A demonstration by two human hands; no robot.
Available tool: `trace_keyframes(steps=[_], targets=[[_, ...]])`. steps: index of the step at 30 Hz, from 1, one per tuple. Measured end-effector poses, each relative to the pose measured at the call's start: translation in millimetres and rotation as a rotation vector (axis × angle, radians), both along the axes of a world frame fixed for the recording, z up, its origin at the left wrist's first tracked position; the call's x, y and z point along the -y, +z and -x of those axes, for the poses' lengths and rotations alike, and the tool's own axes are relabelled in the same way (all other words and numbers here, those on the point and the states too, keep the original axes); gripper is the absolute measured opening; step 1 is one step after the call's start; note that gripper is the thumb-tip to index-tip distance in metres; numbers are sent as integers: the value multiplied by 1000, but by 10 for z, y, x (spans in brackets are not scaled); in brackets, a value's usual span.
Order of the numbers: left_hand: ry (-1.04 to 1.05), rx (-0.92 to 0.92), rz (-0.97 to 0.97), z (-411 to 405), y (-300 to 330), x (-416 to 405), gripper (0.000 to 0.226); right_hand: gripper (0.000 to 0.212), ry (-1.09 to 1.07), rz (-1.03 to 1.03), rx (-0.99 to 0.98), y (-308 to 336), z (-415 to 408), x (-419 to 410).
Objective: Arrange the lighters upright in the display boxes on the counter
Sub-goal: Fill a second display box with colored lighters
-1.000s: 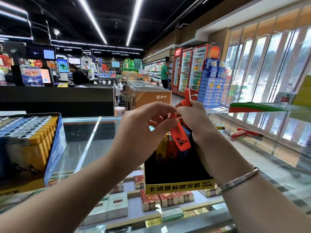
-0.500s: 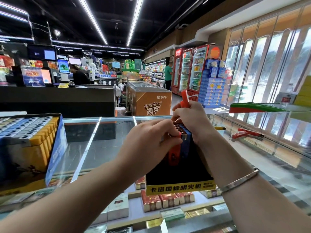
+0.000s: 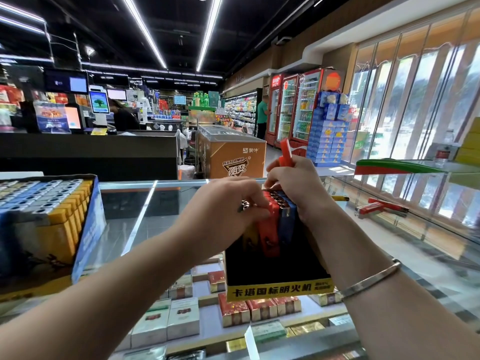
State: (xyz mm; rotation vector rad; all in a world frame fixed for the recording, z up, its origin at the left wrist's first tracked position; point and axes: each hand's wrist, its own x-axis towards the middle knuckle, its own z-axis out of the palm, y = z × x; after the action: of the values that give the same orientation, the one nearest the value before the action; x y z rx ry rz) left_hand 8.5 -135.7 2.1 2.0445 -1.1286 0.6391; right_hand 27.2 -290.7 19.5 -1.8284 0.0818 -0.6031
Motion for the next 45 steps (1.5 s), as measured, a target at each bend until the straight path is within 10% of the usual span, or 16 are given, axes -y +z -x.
trace_keyframes(steps=[15,45], targets=[[50,344,-279,63,79,52,4,19,-13,36,12,0,-23,-2],[-140,-364,469,55,94,-9,28,38,608,-395,240,164,108,-43]])
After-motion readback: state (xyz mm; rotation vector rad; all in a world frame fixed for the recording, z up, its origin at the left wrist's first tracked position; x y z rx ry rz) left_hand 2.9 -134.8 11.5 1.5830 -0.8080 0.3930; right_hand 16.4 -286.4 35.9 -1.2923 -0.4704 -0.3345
